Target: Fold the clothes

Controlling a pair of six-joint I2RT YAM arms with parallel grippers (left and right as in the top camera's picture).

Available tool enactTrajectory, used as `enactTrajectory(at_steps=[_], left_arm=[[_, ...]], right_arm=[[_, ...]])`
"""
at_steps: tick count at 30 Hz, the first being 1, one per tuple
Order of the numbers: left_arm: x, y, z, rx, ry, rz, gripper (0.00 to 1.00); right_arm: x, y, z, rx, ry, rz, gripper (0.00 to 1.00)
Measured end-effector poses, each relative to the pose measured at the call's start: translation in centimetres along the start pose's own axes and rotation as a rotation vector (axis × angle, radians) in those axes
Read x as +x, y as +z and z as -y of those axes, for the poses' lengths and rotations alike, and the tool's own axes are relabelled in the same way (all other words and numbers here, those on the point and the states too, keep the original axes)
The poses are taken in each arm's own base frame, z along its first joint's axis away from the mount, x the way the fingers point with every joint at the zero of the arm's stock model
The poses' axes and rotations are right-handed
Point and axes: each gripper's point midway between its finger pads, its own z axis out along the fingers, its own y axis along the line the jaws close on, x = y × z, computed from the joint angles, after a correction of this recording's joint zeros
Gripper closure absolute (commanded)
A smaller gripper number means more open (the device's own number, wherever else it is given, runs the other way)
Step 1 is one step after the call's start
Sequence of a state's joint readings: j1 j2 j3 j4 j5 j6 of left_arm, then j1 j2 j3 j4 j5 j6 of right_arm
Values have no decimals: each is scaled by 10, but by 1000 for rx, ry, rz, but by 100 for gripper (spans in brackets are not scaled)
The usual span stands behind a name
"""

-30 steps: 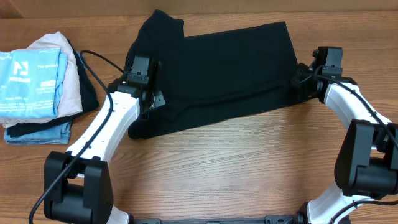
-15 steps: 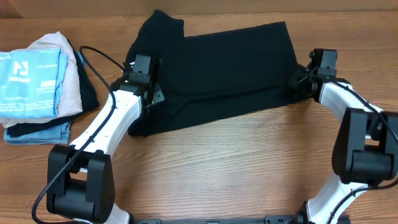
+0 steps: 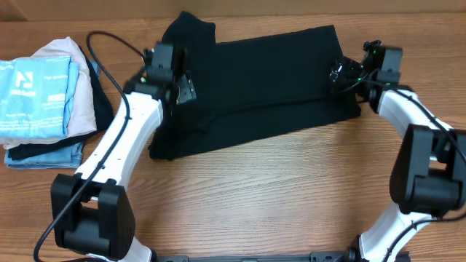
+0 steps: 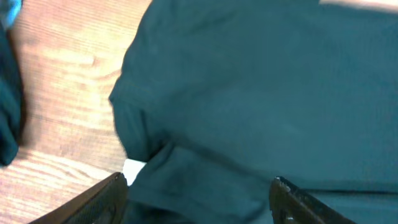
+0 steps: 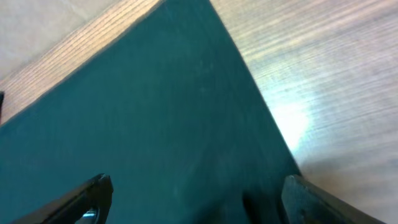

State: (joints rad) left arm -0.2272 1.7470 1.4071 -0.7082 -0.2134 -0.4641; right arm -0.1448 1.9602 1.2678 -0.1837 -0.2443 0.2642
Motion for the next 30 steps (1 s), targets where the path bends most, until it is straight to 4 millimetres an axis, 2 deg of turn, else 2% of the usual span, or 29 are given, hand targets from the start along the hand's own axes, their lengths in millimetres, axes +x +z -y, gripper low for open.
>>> enactTrajectory(at_steps=[1,2,3,5,7,11,13,15,17,20,24,27,30], left_arm=[[-6,-8,6,27,-1,-2,96],[-7,-14,11,53,0,-22,96],[2,-19,16,88,4,-75,96],[23,-21,22,136,11,-169,96],[40,-21,29,180,13,-248,96],[77,-8,47,208,57,-360,96],[101,4,57,204,93,-429,96],[107,10,60,204,100,-447,96],[108,13,64,208,105,-445,96],[109,19,68,199,123,-428,96],[125,43,66,152,138,-468,96],[150,70,58,97,147,-550,96],[152,72,55,80,151,-560,96]], right_arm=[[0,-13,0,8,4,-27,76],[1,-24,0,17,13,-55,91],[0,-39,0,26,18,-68,96],[5,-59,5,48,46,-111,96],[16,-63,16,72,67,-157,96],[16,-55,20,67,1,-158,96],[28,-39,29,76,-14,-197,96],[39,-23,38,82,-16,-226,96],[60,-4,50,96,-6,-285,96],[73,4,56,102,1,-320,96],[76,3,57,105,2,-333,96],[84,-3,61,133,13,-377,96],[94,-13,66,176,27,-434,96]])
